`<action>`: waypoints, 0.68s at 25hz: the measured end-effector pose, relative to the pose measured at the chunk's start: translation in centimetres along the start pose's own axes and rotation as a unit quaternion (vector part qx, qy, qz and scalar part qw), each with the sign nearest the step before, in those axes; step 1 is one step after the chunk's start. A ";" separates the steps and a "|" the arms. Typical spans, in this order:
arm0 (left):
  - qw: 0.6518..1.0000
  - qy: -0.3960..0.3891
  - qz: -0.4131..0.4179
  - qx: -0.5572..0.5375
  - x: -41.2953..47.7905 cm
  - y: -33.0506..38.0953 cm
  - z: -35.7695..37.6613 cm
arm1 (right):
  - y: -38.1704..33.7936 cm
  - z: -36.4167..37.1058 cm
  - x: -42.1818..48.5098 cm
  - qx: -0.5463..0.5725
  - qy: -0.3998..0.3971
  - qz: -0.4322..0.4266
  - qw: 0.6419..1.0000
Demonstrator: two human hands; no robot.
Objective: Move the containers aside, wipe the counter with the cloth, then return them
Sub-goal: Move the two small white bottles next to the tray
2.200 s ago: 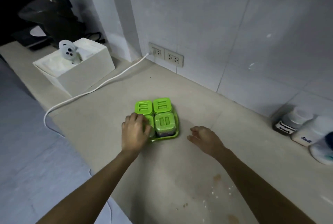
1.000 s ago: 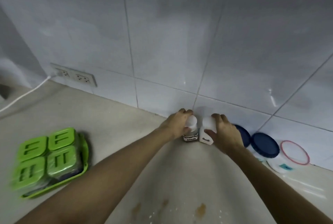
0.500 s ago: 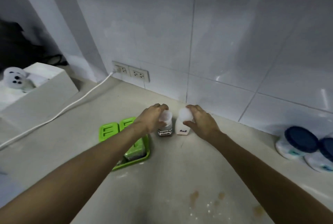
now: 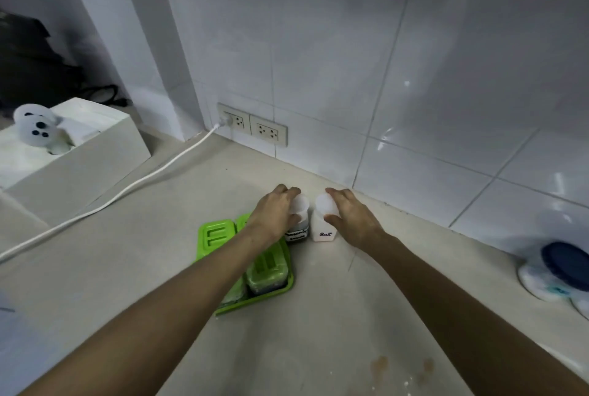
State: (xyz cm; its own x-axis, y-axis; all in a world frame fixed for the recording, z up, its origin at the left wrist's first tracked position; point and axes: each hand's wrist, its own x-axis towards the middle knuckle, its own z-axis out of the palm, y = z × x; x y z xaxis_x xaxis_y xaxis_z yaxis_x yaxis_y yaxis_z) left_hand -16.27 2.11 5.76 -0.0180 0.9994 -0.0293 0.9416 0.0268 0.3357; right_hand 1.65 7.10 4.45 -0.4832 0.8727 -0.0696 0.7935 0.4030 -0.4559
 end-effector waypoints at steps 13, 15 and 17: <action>0.975 -0.035 0.219 0.033 -0.7 14.0 5.5 | 14.7 -4.7 -15.8 0.026 0.044 0.163 0.985; 0.968 -0.074 0.236 0.047 -0.9 18.0 8.5 | 19.3 -6.7 -20.4 -0.019 0.076 0.191 0.978; 0.961 -0.109 0.246 0.057 -0.8 22.5 11.2 | 23.5 -8.9 -24.4 -0.083 0.110 0.206 0.969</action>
State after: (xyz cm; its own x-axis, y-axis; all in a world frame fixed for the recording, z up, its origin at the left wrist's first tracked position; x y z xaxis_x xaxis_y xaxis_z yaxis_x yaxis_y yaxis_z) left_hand 8.73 1.70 2.84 0.4986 0.8617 -0.0939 0.8490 -0.4636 0.2535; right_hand 35.46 -2.28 3.35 -0.0376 0.9992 -0.0163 0.9596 0.0315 -0.2797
